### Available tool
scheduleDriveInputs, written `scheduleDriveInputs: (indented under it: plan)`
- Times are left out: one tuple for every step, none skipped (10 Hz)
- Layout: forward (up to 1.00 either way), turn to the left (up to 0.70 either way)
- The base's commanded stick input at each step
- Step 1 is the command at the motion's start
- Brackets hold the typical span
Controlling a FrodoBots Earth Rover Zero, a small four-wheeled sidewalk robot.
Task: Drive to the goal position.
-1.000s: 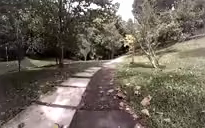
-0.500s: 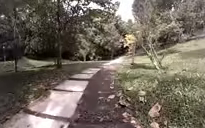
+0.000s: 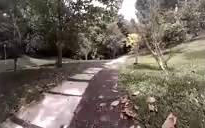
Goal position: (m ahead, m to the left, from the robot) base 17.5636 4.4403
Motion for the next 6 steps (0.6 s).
scheduleDriveInputs:
  plan:
    - [0.50, 0.00]
    - [0.50, 0.00]
    - [0.50, 0.00]
    - [0.50, 0.00]
    - [0.50, 0.00]
    - [0.50, 0.00]
